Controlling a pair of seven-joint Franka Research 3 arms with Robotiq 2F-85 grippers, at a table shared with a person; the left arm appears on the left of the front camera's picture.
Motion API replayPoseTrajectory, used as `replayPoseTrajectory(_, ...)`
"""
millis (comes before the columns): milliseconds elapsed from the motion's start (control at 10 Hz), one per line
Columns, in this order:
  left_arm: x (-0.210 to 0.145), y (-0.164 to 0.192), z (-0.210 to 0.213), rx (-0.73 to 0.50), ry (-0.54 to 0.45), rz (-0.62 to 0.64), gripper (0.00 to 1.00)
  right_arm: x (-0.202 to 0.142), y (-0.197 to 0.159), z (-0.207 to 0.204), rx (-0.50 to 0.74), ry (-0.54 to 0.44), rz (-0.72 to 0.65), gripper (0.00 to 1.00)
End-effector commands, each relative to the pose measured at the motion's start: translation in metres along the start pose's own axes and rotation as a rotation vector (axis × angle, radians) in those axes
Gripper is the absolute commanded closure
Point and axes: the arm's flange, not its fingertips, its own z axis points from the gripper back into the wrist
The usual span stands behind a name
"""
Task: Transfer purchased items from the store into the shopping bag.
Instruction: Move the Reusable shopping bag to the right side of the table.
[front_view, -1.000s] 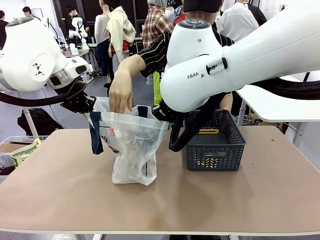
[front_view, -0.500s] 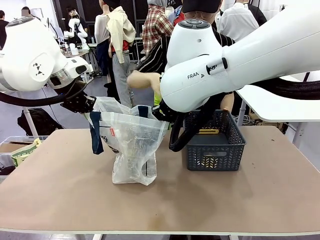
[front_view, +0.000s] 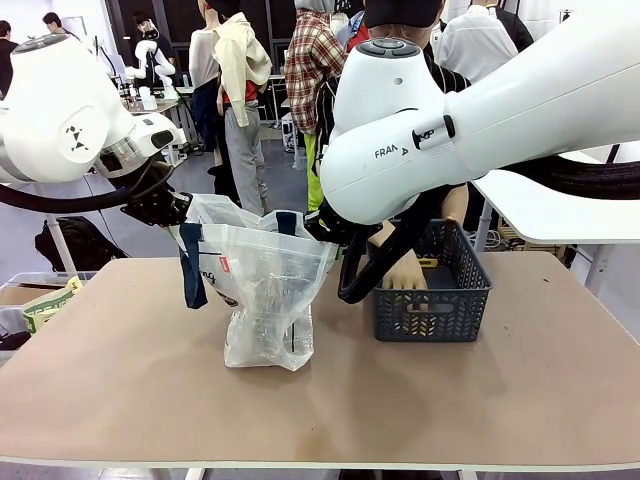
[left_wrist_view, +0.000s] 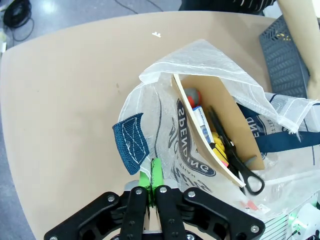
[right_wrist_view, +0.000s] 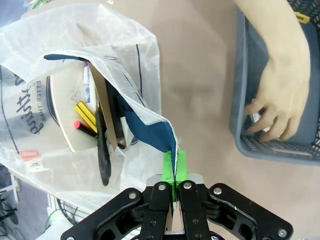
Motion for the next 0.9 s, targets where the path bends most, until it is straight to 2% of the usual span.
replayPoseTrajectory(0, -0.0003, 0.0032, 0.0007, 0.001, -0.008, 0.007, 1.00, -0.0009, -0.0014, -0.0008, -0.001, -0.001, -0.001, 1.00)
replayPoseTrajectory(800, -0.0003, 0.0032, 0.0007, 0.001, -0.008, 0.007, 1.00, -0.0009, -0.0014, -0.0008, -0.001, -0.001, -0.001, 1.00)
